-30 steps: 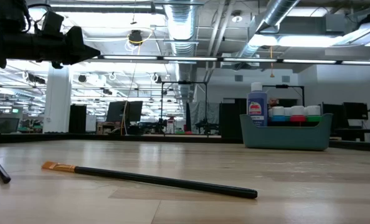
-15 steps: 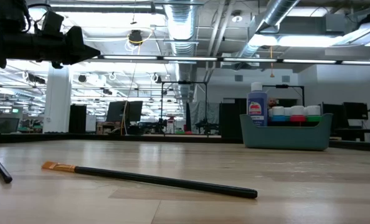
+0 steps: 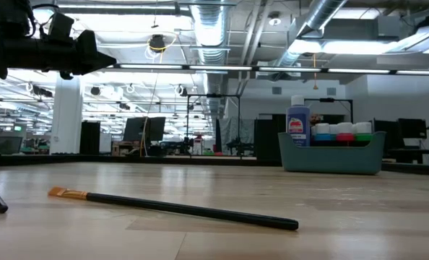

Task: Pick & Place Paint Supplies
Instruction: Put the right gold paint brush into the green cup

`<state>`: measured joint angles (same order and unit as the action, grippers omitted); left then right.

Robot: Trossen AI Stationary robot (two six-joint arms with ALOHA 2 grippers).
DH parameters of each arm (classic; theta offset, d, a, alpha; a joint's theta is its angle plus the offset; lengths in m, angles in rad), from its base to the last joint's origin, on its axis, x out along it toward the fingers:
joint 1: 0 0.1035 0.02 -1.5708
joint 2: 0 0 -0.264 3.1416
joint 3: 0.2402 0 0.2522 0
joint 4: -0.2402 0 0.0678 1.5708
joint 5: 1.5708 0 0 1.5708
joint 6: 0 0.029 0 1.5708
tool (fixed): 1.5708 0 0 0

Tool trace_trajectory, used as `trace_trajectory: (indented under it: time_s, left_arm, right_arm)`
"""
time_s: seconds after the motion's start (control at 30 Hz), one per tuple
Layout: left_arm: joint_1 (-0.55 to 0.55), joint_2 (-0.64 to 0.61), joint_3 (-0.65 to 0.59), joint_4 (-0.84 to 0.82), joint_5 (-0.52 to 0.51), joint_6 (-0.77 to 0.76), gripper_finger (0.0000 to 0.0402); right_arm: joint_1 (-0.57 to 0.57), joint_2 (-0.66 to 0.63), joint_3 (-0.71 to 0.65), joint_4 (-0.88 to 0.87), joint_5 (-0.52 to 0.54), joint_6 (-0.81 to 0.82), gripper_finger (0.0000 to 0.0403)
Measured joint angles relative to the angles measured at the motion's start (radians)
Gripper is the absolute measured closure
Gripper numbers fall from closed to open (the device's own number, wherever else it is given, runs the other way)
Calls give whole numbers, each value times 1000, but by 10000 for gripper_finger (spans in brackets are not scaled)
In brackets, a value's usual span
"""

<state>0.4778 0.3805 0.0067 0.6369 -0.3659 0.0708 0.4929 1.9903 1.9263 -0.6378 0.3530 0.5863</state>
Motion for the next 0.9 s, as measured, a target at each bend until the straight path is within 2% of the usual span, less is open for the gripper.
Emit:
trace_trajectory:
  time_s: [0.2,0.43,0.73,0.9]
  left_arm:
    - [0,0,0,0,0,0,394]
    - [0,0,0,0,0,0,394]
    - [0,0,0,0,0,0,394]
    - [0,0,0,0,0,0,394]
  right_arm:
    - [-71,102,-1,-16,-96,-47,300]
    - [-99,204,-1,7,-98,-121,300]
    - [-96,318,1,163,-93,-279,299]
    - [-98,322,1,179,-89,-332,281]
